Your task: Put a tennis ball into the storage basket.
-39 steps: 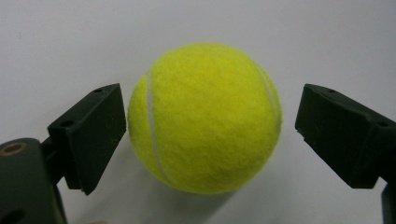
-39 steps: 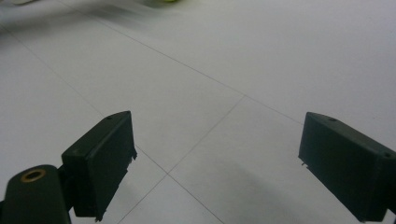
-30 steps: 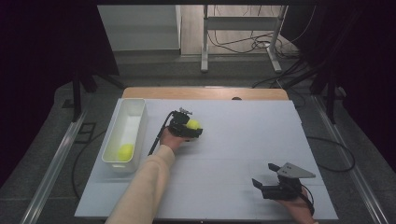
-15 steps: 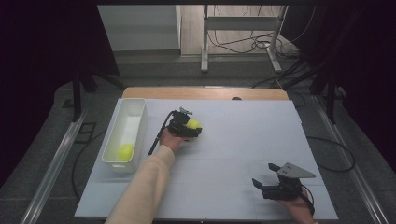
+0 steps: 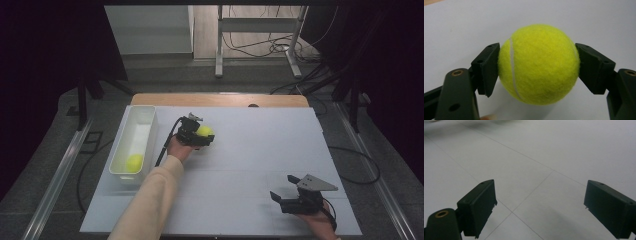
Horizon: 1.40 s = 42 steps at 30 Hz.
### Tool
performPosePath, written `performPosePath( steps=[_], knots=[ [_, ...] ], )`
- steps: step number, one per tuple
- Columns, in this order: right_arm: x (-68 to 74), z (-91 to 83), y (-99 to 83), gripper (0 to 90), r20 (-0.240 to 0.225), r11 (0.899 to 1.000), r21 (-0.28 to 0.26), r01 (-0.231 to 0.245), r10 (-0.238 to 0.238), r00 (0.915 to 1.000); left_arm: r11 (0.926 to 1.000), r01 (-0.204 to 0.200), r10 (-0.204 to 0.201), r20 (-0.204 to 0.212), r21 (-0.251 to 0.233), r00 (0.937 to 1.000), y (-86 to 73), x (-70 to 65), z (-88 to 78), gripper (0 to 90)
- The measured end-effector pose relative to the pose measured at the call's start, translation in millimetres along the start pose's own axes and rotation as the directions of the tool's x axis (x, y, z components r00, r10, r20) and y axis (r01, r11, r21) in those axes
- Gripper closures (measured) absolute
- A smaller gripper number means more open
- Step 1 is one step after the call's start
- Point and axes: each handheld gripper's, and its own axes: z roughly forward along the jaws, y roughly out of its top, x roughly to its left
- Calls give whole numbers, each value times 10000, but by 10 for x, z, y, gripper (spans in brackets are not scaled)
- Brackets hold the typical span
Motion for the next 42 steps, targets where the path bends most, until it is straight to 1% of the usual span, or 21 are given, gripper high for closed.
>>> performPosePath(
  steps=[4,6,10,18,20,22,26,33,37,42],
  knots=[
    [-1,0,0,111,-5,10000,4,-4,4,10000,10000,35,-35,64,-38,10000,-24,9,-43,259],
    [0,0,0,111,8,10000,7,1,-1,10000,9999,36,-34,133,-134,9999,-40,1,-73,259],
    [0,1,-1,111,11,10000,9,-1,1,10000,9998,-77,79,170,-168,9998,-57,-14,-113,259],
    [1,3,-2,111,-16,10000,-26,-8,8,10000,9987,-338,345,183,-387,9992,-81,-55,-261,259],
    [1,4,-2,111,-1,10000,-7,7,-7,10000,9983,-408,416,179,-409,9990,-82,-62,-276,259],
    [2,5,-1,111,-12,10000,-9,19,-19,10000,9976,-502,513,217,-479,9984,-81,-88,-322,258],
    [1,3,-2,111,10,10000,-6,2,-2,10000,9965,-522,542,296,-648,9981,-78,-124,-380,258],
    [1,4,-2,111,9,10000,-23,-9,9,10000,9934,-742,777,377,-875,9963,-68,-190,-496,258],
    [1,2,-1,111,33,10000,-12,-1,1,10000,9927,-769,807,382,-930,9960,-64,-196,-538,258],
    [-2,1,-1,111,65,10000,19,3,-3,10000,9925,-636,682,412,-1044,9968,-65,-177,-605,258]
  ],
)
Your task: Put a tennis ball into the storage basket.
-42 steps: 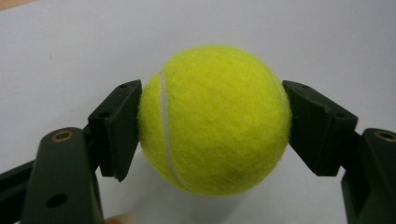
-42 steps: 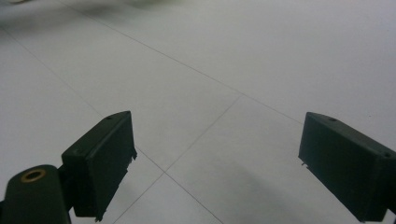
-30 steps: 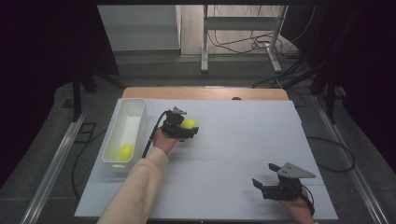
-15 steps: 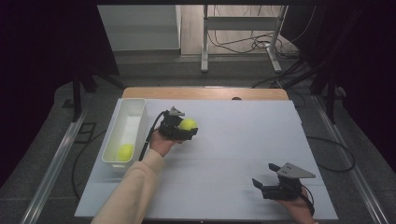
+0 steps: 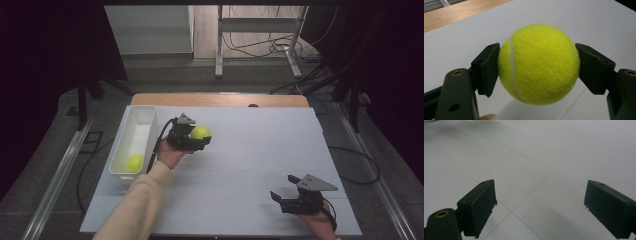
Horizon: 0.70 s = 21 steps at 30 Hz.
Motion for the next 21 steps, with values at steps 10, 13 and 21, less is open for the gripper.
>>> performPosePath(
  steps=[10,13,21],
  knots=[
    [-2,-1,0,111,13,10000,6,-11,11,10000,9997,70,-70,-14,-254,10000,4,29,-141,258],
    [-3,-1,-1,111,22,10000,9,-9,9,10000,9994,51,-52,-29,-336,10000,9,28,-177,258],
    [-3,0,-2,111,27,10000,19,-10,10,10000,9984,-3,1,-40,-557,10000,37,37,-282,258]
  ],
)
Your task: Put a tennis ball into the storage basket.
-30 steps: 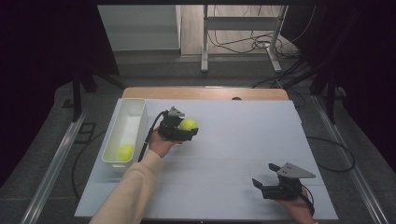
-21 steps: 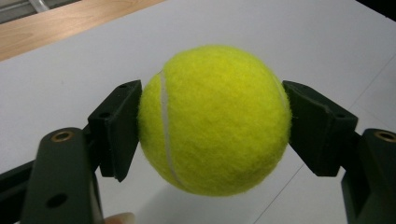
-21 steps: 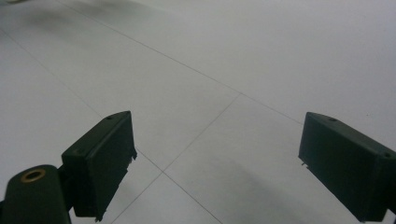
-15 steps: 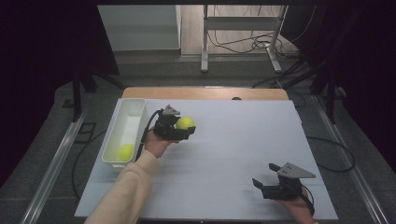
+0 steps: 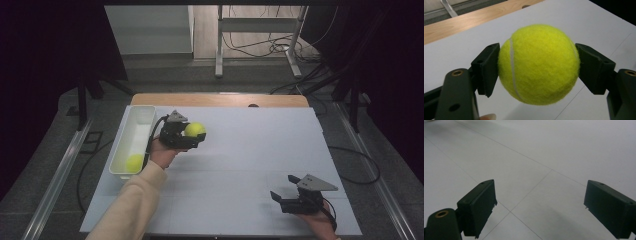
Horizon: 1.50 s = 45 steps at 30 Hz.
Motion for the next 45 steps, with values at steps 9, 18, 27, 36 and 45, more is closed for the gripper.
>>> performPosePath(
  steps=[9,18,27,36,45],
  knots=[
    [-1,0,-1,111,9,10000,-3,5,-5,10000,9991,25,-26,-29,-425,10000,45,29,-158,258],
    [0,-1,-1,111,3,10000,-4,14,-14,10000,9980,27,-39,-187,-633,9998,72,66,-289,258],
    [1,-1,0,111,4,10000,-2,12,-12,10000,9965,36,-65,-349,-833,9994,97,97,-380,258],
    [1,0,-1,111,7,10000,0,22,-22,10000,9956,138,-187,-529,-922,9984,90,164,-451,258],
    [2,2,-2,112,-8,10000,-15,14,-14,10000,9939,296,-378,-760,-1067,9964,79,246,-522,258]
  ],
)
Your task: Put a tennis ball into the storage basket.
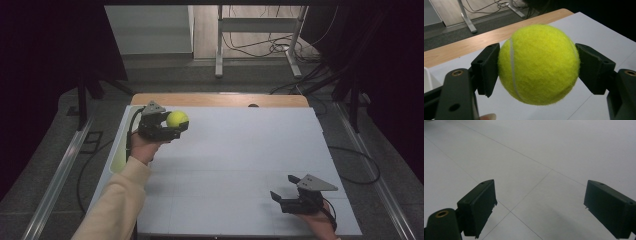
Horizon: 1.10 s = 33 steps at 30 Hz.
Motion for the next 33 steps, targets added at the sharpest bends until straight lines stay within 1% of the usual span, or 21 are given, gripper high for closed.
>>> performPosePath(
  steps=[5,8,17,26,33],
  knots=[
    [-2,-2,1,112,18,10000,16,-2,1,10000,9999,124,-124,-193,-3,9997,1,74,-39,258],
    [0,1,0,112,2,10000,3,5,-5,10000,9997,236,-239,-346,-105,9991,-7,126,-70,258],
    [0,1,0,112,29,10000,38,13,-13,10000,9995,293,-298,-667,-83,9973,-11,227,-125,258],
    [-1,-1,0,111,23,10000,33,9,-9,10000,9988,485,-487,-1069,-42,9931,-27,351,-178,258],
    [-3,3,-1,112,11,10000,21,-14,14,10000,9977,677,-678,-1373,-53,9882,-32,458,-229,258]
  ],
)
